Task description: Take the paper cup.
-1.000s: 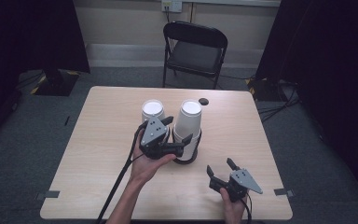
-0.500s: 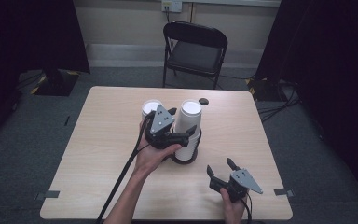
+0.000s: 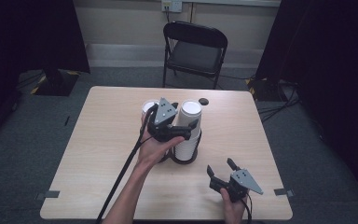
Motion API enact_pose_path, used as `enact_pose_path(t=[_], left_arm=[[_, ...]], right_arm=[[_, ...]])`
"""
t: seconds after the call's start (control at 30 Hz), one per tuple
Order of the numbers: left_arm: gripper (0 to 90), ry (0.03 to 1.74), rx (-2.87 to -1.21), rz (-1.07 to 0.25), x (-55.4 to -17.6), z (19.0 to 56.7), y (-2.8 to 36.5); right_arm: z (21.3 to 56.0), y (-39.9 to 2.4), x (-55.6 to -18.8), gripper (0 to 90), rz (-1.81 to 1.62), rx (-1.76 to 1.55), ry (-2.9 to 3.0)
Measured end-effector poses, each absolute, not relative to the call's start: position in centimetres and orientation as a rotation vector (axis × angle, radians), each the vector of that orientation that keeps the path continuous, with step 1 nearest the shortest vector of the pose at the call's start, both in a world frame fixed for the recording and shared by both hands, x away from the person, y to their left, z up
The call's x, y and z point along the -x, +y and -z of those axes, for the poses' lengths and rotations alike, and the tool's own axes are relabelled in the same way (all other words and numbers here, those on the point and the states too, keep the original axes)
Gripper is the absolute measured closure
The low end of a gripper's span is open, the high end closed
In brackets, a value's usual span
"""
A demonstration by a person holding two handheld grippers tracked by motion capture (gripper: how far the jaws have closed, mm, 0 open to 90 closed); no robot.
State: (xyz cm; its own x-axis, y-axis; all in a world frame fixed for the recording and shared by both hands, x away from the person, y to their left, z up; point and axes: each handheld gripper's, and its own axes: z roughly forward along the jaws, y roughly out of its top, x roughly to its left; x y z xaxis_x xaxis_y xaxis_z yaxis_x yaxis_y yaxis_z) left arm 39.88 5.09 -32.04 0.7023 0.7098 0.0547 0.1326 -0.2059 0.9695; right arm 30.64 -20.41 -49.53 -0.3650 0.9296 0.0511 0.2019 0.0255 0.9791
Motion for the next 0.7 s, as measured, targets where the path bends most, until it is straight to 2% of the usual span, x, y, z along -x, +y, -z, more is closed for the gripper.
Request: enact_pose_path(t=[0.2, 0.37, 0.7], left_arm=[[15.6, 0.683, -1.749, -0.583, -40.7, 32.0, 4.4], [15.4, 0.690, -1.793, -0.628, -41.4, 31.9, 3.3], [15.7, 0.706, -1.818, -0.630, -42.1, 31.9, 2.6]], right_arm=[[49.5, -20.4, -30.6, 15.3, -1.391, -1.170, 1.638], [49.5, -20.4, -30.6, 15.3, -1.393, -1.168, 1.640], [49.5, -20.4, -30.6, 15.3, -1.396, -1.164, 1.643]])
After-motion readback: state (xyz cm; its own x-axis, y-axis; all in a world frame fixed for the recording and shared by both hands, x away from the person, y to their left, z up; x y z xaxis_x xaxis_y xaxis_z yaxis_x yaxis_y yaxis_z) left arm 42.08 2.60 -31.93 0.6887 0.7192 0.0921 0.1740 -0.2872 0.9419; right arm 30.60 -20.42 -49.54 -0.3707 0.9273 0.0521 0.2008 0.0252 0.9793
